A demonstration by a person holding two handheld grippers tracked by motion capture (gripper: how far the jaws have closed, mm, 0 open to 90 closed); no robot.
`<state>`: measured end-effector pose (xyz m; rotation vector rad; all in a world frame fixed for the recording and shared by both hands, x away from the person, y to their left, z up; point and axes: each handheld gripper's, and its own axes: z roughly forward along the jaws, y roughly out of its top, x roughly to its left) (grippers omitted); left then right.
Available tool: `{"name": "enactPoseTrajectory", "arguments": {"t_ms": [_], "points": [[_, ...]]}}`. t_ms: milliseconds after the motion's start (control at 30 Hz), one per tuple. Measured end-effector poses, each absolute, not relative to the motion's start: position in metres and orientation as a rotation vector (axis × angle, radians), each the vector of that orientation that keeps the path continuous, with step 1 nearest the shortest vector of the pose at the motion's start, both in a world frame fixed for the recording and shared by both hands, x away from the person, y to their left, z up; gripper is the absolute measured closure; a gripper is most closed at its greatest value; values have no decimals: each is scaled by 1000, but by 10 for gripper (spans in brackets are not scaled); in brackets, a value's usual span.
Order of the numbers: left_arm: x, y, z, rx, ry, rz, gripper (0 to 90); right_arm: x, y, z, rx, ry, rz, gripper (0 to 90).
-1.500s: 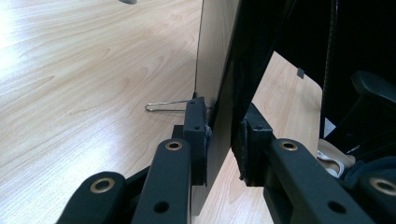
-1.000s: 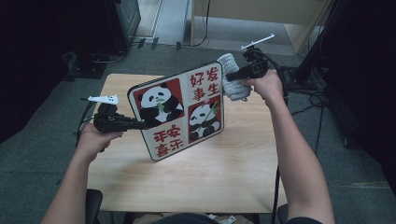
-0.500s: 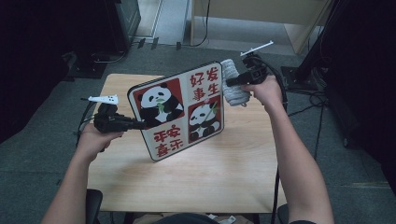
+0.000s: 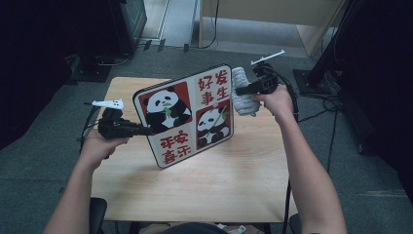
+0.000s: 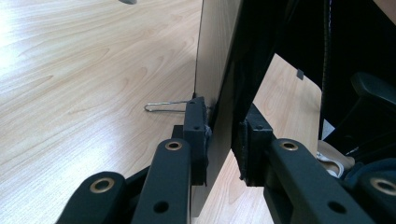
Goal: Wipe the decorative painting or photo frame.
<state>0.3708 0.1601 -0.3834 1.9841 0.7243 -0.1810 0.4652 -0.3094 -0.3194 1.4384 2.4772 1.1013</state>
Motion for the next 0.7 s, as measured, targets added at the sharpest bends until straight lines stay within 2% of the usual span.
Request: {"name": "enactPoseTrajectory", "arguments": {"t_ms": [700], "points": [[371,160,-384,1982,724,-187,765,453,-312,-345,1426,2466,1114,691]]}}
